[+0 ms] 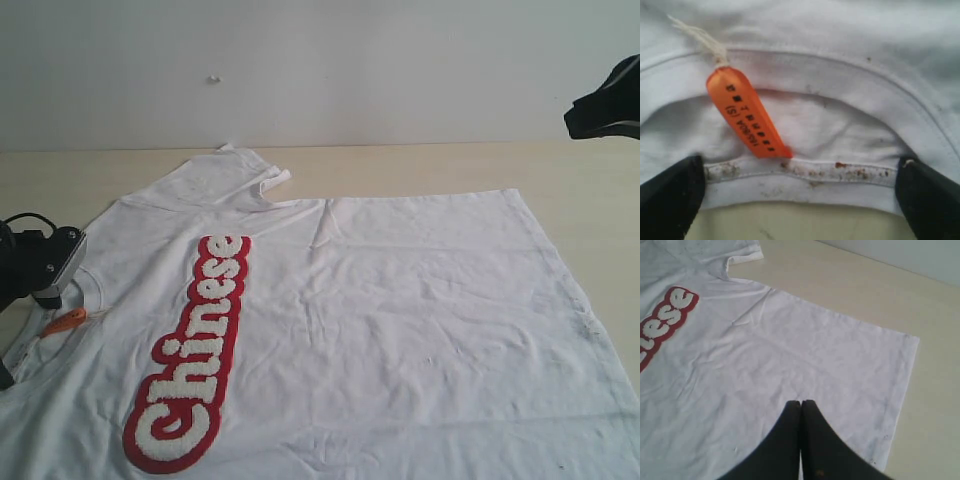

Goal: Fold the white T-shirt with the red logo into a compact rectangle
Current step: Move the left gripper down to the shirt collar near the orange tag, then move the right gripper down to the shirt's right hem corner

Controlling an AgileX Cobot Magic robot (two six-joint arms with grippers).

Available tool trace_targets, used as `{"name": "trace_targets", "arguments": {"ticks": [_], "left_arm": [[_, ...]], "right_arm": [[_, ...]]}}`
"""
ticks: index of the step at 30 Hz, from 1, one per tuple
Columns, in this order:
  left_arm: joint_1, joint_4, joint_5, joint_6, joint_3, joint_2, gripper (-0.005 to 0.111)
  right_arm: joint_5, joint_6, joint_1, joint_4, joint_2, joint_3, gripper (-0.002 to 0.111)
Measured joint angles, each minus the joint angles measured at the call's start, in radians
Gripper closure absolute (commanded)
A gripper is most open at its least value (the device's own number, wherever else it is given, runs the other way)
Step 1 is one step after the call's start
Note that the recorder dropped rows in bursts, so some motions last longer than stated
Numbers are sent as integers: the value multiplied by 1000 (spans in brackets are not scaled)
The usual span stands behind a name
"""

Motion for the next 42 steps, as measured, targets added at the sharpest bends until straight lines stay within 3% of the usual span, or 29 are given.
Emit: {"name": "trace_targets", "arguments": {"ticks": [7,9,15,19,32,35,40,42], "left_arm": [[0,0,0,0,0,2,3],[0,0,0,0,0,2,3],[0,0,0,-2,0,2,3],[0,0,0,-2,-1,6,3],[0,0,2,-2,-2,6,3],[0,0,2,-2,-2,6,3],[0,0,2,-2,-2,6,3],[0,0,2,-2,-2,6,3]], "right_arm": [[0,-23,0,0,0,0,105],[0,-46,0,0,0,0,95],[-2,-64,0,0,0,0,50],[-8,-64,0,0,0,0,31],[16,-65,0,-2,0,0,27],[9,-62,0,-4,0,0,3],[4,-73,0,-70,0,0,3],[39,-199,0,-83,7,-2,3]]}}
